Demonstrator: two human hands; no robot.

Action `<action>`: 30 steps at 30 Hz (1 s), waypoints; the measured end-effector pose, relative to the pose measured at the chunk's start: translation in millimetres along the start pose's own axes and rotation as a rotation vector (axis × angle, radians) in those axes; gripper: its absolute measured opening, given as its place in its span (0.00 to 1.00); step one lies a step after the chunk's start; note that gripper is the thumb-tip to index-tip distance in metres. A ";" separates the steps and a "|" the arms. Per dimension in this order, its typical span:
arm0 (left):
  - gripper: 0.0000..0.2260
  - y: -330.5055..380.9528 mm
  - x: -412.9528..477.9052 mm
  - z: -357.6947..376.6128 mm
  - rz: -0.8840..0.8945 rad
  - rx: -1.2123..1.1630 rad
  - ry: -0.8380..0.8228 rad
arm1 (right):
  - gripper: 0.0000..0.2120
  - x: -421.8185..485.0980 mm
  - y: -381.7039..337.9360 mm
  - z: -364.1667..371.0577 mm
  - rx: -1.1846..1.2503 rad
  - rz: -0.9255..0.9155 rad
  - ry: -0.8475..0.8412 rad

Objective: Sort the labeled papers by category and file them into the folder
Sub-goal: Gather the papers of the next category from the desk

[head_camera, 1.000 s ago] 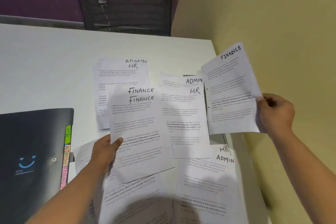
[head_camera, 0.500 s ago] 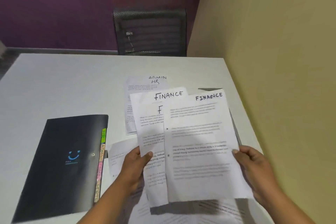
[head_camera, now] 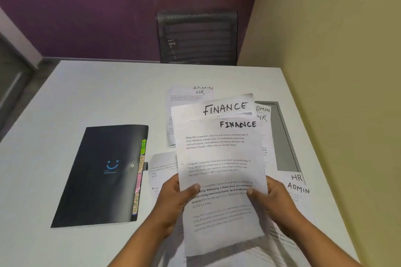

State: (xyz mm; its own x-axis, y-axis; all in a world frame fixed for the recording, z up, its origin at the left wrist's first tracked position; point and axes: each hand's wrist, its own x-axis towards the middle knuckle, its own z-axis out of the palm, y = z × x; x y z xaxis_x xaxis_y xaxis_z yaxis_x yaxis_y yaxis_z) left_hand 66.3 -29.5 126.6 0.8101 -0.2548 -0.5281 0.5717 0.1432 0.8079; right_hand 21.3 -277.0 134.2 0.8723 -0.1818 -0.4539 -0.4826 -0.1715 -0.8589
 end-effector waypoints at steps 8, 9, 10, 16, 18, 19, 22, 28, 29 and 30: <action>0.10 5.6 -8.8 8.4 0.127 0.002 0.065 | 0.08 8.7 -6.3 -0.7 0.073 -0.033 0.069; 0.10 4.7 -8.7 8.4 0.128 0.007 0.062 | 0.09 9.2 -6.0 -2.0 0.073 -0.031 0.073; 0.11 4.0 -8.5 8.9 0.130 0.006 0.061 | 0.10 9.9 -5.4 -3.2 0.066 -0.033 0.077; 0.13 3.1 -9.2 14.0 0.223 0.076 0.133 | 0.12 9.4 -3.2 -5.1 0.088 -0.086 0.070; 0.13 3.5 -8.5 15.8 0.281 0.106 0.162 | 0.11 6.4 -8.4 -4.2 0.108 -0.141 0.096; 0.13 4.9 -8.8 16.8 0.312 0.118 0.172 | 0.10 4.9 -11.1 -4.6 0.104 -0.160 0.110; 0.11 9.5 -12.3 19.0 0.412 0.183 0.143 | 0.18 -1.0 -19.9 -1.6 0.123 -0.176 0.141; 0.10 10.7 -6.0 16.4 0.441 0.245 0.154 | 0.08 7.0 -8.0 -5.4 0.079 -0.319 0.073; 0.10 11.1 -5.4 16.8 0.443 0.260 0.150 | 0.10 6.6 -10.2 -4.0 0.084 -0.328 0.077; 0.09 10.7 -4.3 16.6 0.429 0.257 0.137 | 0.10 7.2 -10.0 -3.6 0.093 -0.339 0.060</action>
State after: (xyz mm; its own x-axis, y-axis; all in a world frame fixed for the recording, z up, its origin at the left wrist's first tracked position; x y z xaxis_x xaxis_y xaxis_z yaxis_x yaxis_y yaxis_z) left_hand 66.8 -42.8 141.8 0.9840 -0.0945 -0.1511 0.1482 -0.0370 0.9883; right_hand 32.1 -280.0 140.3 0.9742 -0.1867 -0.1272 -0.1551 -0.1432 -0.9775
